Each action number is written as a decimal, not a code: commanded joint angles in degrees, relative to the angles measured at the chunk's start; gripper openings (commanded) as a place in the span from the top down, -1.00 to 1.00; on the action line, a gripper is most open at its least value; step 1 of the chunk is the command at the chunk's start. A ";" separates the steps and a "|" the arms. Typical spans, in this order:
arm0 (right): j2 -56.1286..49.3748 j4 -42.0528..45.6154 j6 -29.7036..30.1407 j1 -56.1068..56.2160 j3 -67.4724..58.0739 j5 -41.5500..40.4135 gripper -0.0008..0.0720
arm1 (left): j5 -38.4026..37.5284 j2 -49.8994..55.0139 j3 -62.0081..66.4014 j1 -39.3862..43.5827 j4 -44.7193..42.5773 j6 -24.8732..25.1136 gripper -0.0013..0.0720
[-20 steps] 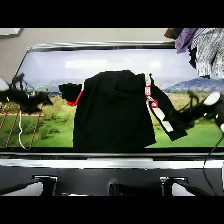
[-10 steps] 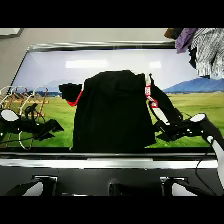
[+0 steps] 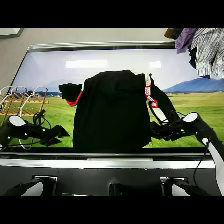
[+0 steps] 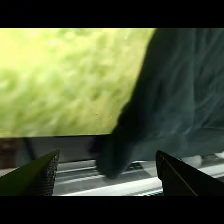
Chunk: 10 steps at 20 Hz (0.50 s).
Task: Fold the clothes and pants, and hang the long-sleeved shirts on hangers.
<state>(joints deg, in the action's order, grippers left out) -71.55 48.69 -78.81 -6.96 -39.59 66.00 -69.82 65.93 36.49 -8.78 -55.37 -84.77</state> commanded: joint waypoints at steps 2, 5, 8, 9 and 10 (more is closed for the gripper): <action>2.51 0.28 -3.15 0.31 0.04 3.43 0.85 | 5.73 3.15 -2.19 5.27 6.91 3.93 -1.00; 3.04 -0.52 -3.89 0.50 0.04 3.98 0.85 | 10.78 4.76 -2.19 11.21 8.52 3.23 -0.88; 4.33 -3.19 -5.90 0.50 0.02 2.03 0.85 | 14.58 6.25 -2.01 15.91 8.70 2.25 0.75; 5.20 -5.88 -5.86 0.48 -0.13 0.94 0.85 | 14.36 6.23 -1.44 16.13 9.07 1.75 0.86; 6.43 -8.26 -5.55 0.48 -1.03 -0.15 0.85 | 13.25 6.14 0.13 15.93 8.96 0.98 0.87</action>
<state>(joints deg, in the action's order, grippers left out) -67.16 45.80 -83.64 -6.52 -39.79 68.29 -58.24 71.42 35.07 4.93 -47.48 -82.50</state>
